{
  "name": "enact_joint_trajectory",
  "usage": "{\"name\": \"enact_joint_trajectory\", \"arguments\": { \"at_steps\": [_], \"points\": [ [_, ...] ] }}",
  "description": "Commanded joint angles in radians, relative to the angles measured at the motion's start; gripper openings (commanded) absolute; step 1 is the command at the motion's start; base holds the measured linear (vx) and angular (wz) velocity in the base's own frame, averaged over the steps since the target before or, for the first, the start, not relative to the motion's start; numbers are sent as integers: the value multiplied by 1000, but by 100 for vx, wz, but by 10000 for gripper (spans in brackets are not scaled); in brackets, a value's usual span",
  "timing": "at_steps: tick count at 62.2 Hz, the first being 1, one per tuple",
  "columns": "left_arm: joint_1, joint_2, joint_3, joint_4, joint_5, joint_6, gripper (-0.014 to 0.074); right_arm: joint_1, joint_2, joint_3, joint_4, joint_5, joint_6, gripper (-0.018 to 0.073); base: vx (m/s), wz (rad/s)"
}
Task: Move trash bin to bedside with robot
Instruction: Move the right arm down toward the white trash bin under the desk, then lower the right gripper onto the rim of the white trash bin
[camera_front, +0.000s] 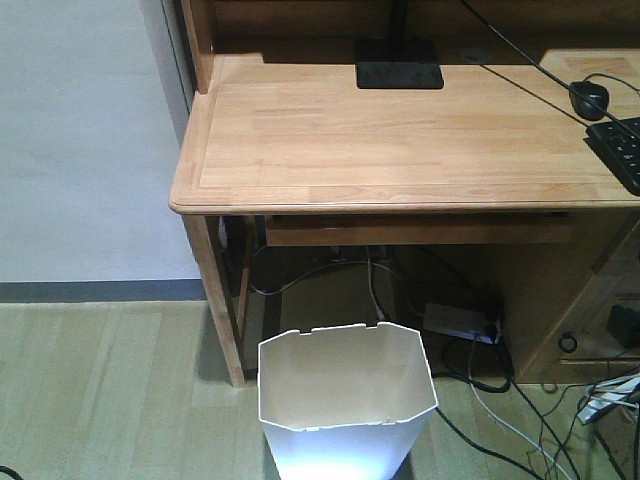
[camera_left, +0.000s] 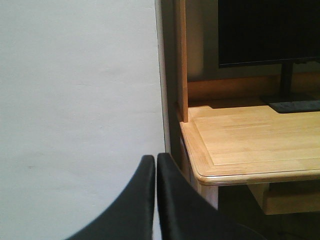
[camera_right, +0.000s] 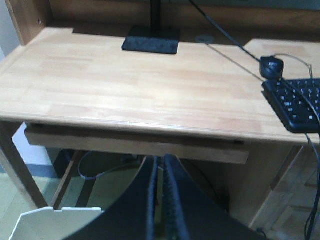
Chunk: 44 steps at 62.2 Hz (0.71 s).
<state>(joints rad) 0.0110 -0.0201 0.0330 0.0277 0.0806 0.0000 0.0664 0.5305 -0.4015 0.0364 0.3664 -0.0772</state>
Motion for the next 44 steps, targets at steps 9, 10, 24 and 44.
{"name": "enact_joint_trajectory", "arguments": {
  "at_steps": [9,10,24,44],
  "points": [
    [-6,-8,12,-9,-74,-14,-6,2,11,-34,-10,-52,3,260,0,0],
    [-6,-8,12,-9,-74,-14,-6,2,11,-34,-10,-52,3,279,0,0],
    [-6,-8,12,-9,-74,-14,-6,2,11,-34,-8,-59,3,489,0,0],
    [-6,-8,12,-9,-74,-14,-6,2,157,-138,32,12,22,477,0,0]
  ]
}}
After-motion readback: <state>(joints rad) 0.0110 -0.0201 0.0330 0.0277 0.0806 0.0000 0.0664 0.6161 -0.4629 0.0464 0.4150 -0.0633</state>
